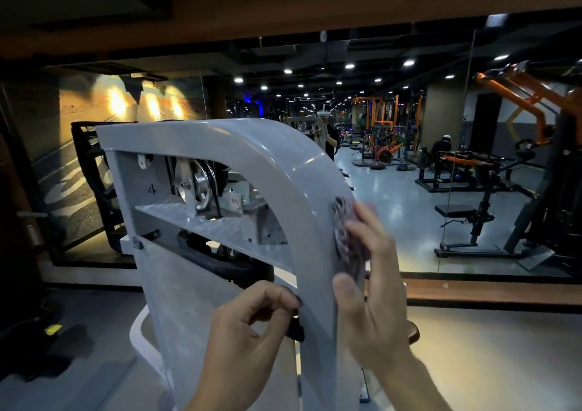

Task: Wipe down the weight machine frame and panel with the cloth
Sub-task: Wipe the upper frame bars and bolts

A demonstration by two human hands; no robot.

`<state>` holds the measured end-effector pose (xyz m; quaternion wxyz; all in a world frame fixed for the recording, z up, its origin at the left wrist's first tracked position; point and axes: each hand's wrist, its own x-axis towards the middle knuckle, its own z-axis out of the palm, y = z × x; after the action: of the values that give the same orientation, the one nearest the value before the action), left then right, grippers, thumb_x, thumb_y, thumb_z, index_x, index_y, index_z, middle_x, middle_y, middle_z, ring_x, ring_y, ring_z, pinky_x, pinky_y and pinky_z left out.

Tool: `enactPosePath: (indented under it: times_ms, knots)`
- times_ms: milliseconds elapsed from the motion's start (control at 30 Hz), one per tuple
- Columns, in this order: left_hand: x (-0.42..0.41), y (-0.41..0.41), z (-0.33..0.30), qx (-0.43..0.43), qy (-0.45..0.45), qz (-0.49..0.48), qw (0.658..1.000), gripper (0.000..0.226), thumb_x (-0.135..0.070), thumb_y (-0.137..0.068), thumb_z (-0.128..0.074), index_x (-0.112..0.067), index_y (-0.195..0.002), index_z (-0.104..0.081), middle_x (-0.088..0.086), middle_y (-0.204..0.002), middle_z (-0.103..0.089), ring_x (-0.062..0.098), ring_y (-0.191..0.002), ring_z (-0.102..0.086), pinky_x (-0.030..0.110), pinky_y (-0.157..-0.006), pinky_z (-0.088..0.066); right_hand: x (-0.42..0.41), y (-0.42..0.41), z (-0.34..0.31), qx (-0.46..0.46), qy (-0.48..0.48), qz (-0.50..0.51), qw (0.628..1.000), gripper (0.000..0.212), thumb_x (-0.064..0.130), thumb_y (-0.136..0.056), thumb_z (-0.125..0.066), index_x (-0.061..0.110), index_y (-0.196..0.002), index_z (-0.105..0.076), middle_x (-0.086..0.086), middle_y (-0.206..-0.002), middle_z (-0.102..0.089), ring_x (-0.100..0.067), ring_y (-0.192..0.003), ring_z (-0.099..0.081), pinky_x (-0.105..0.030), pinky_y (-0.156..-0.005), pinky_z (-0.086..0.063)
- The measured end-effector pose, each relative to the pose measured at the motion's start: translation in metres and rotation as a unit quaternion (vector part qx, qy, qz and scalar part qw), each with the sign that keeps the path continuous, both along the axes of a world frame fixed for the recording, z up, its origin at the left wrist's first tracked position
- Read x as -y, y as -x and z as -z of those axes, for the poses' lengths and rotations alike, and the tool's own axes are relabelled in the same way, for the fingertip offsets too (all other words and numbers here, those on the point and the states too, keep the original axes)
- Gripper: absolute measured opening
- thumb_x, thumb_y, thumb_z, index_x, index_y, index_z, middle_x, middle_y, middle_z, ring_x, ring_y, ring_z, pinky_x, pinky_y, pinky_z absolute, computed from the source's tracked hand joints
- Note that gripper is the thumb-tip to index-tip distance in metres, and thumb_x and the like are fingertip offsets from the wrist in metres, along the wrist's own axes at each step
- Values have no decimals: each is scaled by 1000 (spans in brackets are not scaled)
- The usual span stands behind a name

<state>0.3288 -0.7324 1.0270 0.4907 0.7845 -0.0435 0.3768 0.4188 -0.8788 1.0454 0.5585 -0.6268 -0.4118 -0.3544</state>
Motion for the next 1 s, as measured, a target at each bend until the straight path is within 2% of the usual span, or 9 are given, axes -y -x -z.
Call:
enactPosePath:
  times_ms: [133, 233, 300, 433, 567, 667, 733, 867, 1000]
  knots:
    - [-1, 1, -9, 17, 20, 9, 1000, 46, 18, -90, -59, -24, -77, -71, 2, -76, -71, 19, -62, -68, 24, -62, -54, -7, -27, -75, 36, 106, -21, 994, 74, 74, -97, -29, 20, -144, -46, 9, -164, -34, -9, -152, -30, -46, -115, -41]
    - [-1, 4, -27, 72, 17, -18, 997, 16, -16, -92, -64, -28, -88, -73, 5, -89, -74, 23, -75, -71, 36, -68, -58, -7, -30, -88, 53, 132, -22, 990, 70, 71, -99, -29, 21, -145, -47, 12, -164, -34, -4, -154, -21, -46, -120, -35]
    - [-4, 8, -41, 117, -20, -49, 992, 13, -33, -94, -60, -34, -98, -73, 1, -100, -73, 22, -87, -70, 34, -73, -57, 0, -21, -66, 46, 115, -23, 992, 70, 68, -101, -30, 17, -147, -46, 10, -166, -31, -9, -156, -19, -45, -123, -30]
    - [-14, 16, -69, 168, -126, -105, 972, 28, -32, -99, -53, -33, -125, -66, -10, -129, -62, 20, -117, -62, 22, -92, -50, 15, -5, -20, 26, 76, -45, 996, 66, 62, -104, -33, 15, -147, -47, 4, -166, -33, -19, -157, -22, -41, -125, -24]
    - [-21, 12, -85, 168, -181, -127, 961, 38, -29, -100, -53, -25, -138, -61, -11, -145, -52, 17, -140, -47, 22, -112, -39, 13, -23, -58, 15, 116, -59, 991, 61, 65, -102, -33, 22, -144, -50, 14, -164, -34, -11, -156, -23, -37, -124, -29]
    - [-20, 7, -89, 164, -200, -133, 957, 43, -32, -101, -51, -24, -143, -57, -14, -150, -47, 14, -144, -43, 20, -114, -35, -1, -42, -108, 21, 168, -61, 984, 47, 59, -101, -36, 33, -137, -51, 26, -159, -38, 2, -146, -36, -30, -115, -39]
    - [-18, 2, -89, 157, -210, -131, 956, 45, -34, -102, -50, -23, -145, -54, -15, -152, -45, 13, -146, -41, 19, -115, -34, -9, -47, -124, 24, 180, -75, 980, 44, 57, -102, -37, 33, -134, -53, 24, -158, -41, 6, -144, -38, -32, -113, -40]
    - [-21, -4, -88, 153, -220, -131, 954, 47, -35, -103, -50, -23, -147, -53, -15, -153, -45, 11, -145, -41, 19, -114, -35, 6, -35, -92, 32, 155, -75, 985, 55, 63, -102, -34, 28, -140, -52, 20, -161, -37, -4, -153, -26, -27, -120, -31]
    - [-24, -4, -89, 158, -220, -130, 954, 45, -36, -102, -51, -25, -146, -55, -19, -150, -48, 7, -143, -44, 18, -113, -36, 24, -28, -64, 39, 138, -80, 987, 54, 64, -104, -32, 28, -137, -54, 15, -161, -40, -12, -154, -27, -23, -121, -26]
